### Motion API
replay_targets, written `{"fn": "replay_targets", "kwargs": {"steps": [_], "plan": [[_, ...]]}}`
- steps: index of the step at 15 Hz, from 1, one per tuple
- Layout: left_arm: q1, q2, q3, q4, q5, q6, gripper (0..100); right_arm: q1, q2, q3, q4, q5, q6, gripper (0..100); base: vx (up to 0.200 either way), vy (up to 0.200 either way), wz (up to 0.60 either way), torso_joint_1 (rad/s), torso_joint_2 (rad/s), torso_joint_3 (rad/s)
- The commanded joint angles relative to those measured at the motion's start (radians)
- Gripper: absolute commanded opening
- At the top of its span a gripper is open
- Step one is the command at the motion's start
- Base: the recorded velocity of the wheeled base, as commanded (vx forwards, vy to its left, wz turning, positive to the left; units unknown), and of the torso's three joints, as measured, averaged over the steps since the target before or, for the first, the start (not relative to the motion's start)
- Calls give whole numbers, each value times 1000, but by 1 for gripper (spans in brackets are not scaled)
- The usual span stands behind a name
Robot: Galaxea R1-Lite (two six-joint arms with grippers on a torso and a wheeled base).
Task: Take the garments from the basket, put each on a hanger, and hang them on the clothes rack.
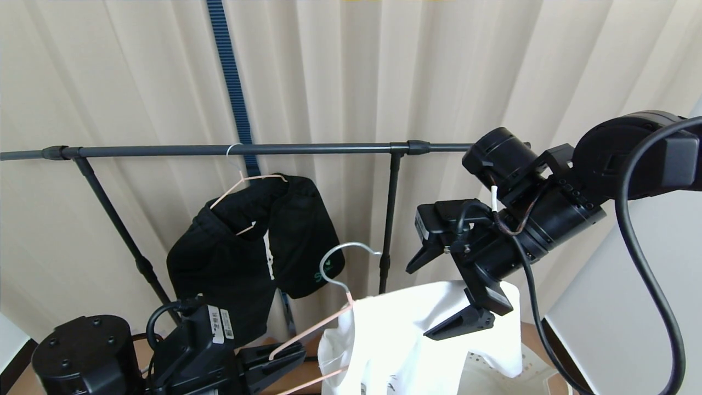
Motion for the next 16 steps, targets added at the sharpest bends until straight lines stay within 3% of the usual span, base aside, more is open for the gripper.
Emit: {"fn": "replay_targets", "kwargs": {"steps": [1,16], "plan": [[1,1,0,-4,0,-1,0,1,-4,3,0,0,0,0,0,0,0,0,0,0],[9,3,0,-27,1,-7,0,7,-70,28,-3,2,0,0,0,0,0,0,0,0]]}}
